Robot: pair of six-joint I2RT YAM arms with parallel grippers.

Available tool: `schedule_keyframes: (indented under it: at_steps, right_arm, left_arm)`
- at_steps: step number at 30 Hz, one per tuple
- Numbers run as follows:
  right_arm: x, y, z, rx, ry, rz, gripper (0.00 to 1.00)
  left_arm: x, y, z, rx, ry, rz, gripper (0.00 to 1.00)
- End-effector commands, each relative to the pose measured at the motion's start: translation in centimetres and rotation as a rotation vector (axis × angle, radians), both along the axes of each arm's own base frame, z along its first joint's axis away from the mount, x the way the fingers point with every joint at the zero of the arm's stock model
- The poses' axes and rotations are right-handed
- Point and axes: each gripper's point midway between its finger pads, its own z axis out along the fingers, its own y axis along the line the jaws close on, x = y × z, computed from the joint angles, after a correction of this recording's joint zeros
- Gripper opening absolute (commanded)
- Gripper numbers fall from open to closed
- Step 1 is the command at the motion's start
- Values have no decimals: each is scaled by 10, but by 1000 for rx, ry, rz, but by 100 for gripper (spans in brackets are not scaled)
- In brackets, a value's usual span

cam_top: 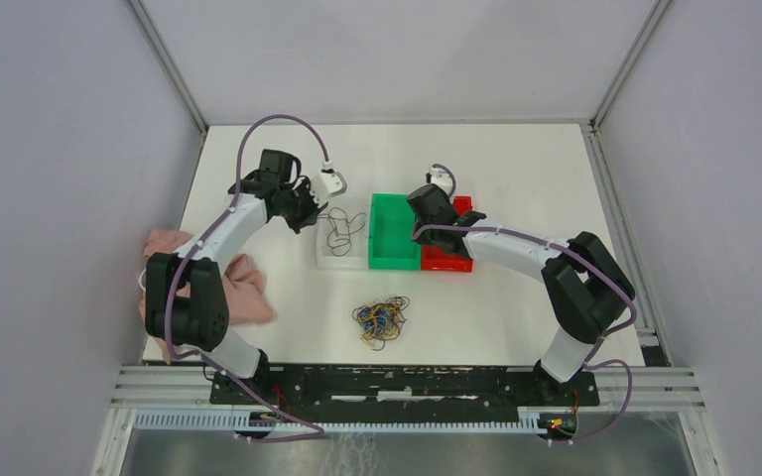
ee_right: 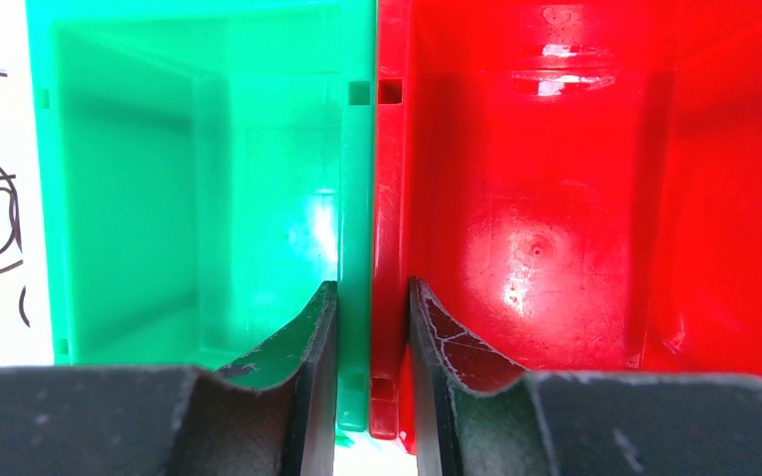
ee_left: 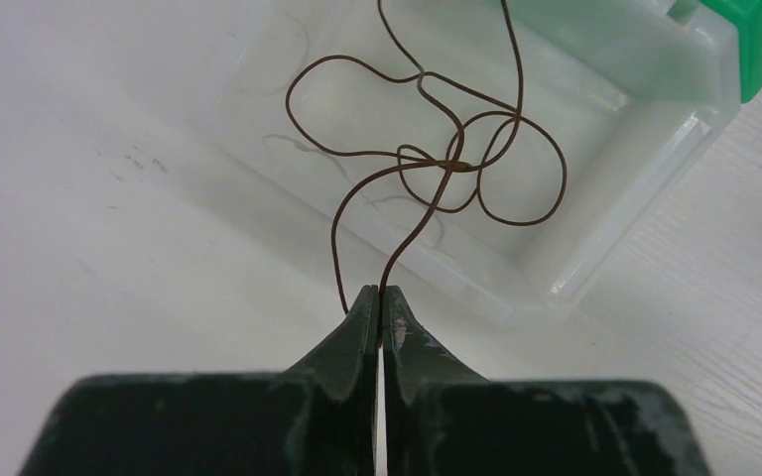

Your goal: Untangle the cables

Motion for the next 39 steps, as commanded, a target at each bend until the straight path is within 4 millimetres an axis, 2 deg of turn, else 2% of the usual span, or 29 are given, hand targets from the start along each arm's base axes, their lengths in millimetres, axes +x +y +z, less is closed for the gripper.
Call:
schedule_keyframes:
  at_steps: [1, 7, 10, 13, 18, 24, 27, 30, 32, 33, 35, 36, 37, 39]
  right_arm:
    - [-12, 13, -4, 83, 56, 16, 0]
    - [-13, 15, -7, 96, 64, 18, 0]
    - [-14, 16, -9, 101, 68, 16, 0]
    - [-15, 15, -10, 98, 71, 14, 0]
    - [-17, 12, -13, 93, 73, 11, 0]
    - [-17, 12, -14, 96, 73, 11, 0]
    - [-18, 13, -16, 100, 77, 12, 0]
    - [-18, 13, -17, 102, 79, 11, 0]
    - [-18, 13, -17, 102, 78, 11, 0]
    - [-18, 13, -16, 100, 77, 11, 0]
    - [-18, 12, -15, 99, 74, 9, 0]
    - [-18, 11, -13, 99, 71, 9, 0]
    - [-18, 11, -12, 98, 68, 7, 0]
    - [-17, 11, -8, 100, 59, 4, 0]
  left_arm:
    - [-6, -23, 12, -117, 8, 12, 3]
    - [-16, -57, 27, -246, 65, 34, 3]
    - [-14, -74, 26, -295, 86, 63, 3]
    - [-10, -82, 16, -306, 93, 86, 3]
    - [10, -80, -9, -259, 44, 159, 3]
    - [41, -54, -37, -62, -109, 282, 3]
    - [44, -52, -43, -20, -161, 289, 3]
    - [37, -63, -47, -26, -153, 258, 5]
    - [32, -69, -48, -32, -147, 242, 15]
    - [31, -73, -45, -46, -146, 239, 24]
    - [29, -79, -33, -84, -131, 236, 51]
    - [28, -82, -23, -105, -129, 228, 64]
    - [26, -86, -11, -125, -126, 212, 71]
    - [23, -92, 13, -156, -126, 180, 80]
